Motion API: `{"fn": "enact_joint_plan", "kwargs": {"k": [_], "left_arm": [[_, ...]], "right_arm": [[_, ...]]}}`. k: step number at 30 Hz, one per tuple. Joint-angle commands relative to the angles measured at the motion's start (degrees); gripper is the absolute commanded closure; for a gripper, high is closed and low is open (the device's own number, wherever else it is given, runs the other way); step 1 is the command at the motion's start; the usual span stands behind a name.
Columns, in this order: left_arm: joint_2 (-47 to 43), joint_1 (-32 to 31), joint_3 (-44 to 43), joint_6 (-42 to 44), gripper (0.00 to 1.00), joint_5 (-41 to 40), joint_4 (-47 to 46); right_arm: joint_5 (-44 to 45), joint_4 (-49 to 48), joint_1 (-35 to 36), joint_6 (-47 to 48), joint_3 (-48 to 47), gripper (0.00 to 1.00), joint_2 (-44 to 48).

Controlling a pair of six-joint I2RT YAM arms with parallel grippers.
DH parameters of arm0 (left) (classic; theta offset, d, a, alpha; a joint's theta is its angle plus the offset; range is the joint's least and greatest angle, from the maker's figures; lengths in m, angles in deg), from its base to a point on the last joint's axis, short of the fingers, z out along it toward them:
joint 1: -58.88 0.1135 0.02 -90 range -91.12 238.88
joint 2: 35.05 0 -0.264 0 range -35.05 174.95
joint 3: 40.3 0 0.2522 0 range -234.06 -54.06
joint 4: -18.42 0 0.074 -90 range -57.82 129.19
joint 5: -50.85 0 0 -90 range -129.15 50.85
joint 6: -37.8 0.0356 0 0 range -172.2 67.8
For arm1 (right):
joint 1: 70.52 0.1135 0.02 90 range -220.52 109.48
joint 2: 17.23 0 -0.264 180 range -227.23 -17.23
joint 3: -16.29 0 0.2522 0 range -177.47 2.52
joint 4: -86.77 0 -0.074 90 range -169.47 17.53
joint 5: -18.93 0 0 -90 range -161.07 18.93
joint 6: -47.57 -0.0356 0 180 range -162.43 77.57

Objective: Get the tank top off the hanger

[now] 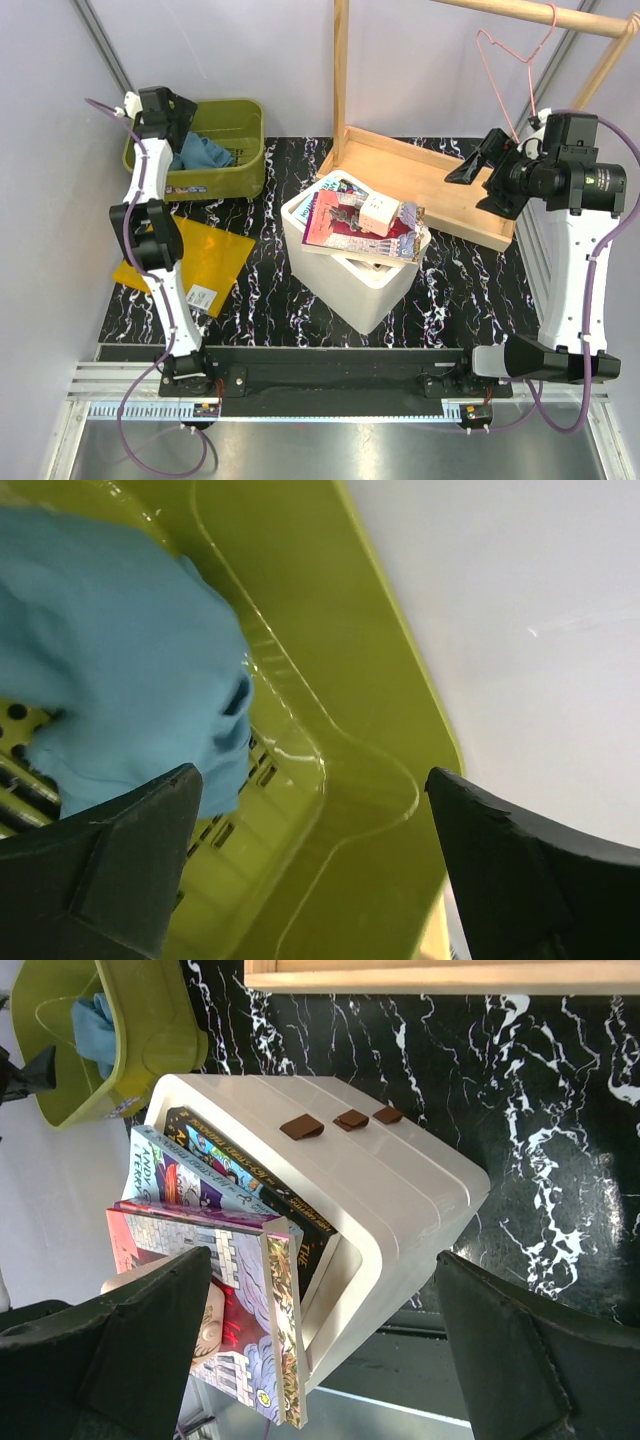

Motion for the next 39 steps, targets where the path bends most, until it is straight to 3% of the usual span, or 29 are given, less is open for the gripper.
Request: {"fn": "enact_joint_plan", "kwargs": {"k": [1, 6, 16, 22, 26, 30, 39], "left_arm": [[-12.57, -0.59, 1.63, 6.26, 0.01, 3.12, 0.62], [-23.37, -4.63, 9.71, 13.55, 0.01, 6.01, 3.17], [-56.06, -16.40, 46.06, 22.00, 0.01, 9.81, 3.61], [-75.30, -18.79, 61.64, 23.05, 0.01, 13.50, 6.41], [-81.74, -18.88, 64.39, 25.95, 0.01, 12.71, 12.91], [-87.53, -19.05, 68.51, 23.24, 0.01, 12.97, 17.75], [-95.36, -18.97, 81.07, 12.70, 0.01, 22.89, 15.40]], "right_arm": [[-2.62, -0.66, 0.33, 0.29, 1.32, 0.00, 1.66], [2.02, 0.83, 0.33, -1.03, 3.87, 0.00, 2.19], [9.68, 2.24, 0.33, -7.44, 12.29, 0.00, 4.91], [9.33, -0.56, 0.33, -10.52, 17.92, 0.00, 6.32], [9.68, -2.15, 0.33, -11.31, 20.21, 0.00, 7.29], [9.25, -5.39, 0.33, -12.63, 25.47, 0.00, 10.88], [4.94, -15.76, 0.33, -16.67, 43.74, 0.00, 21.69]]}}
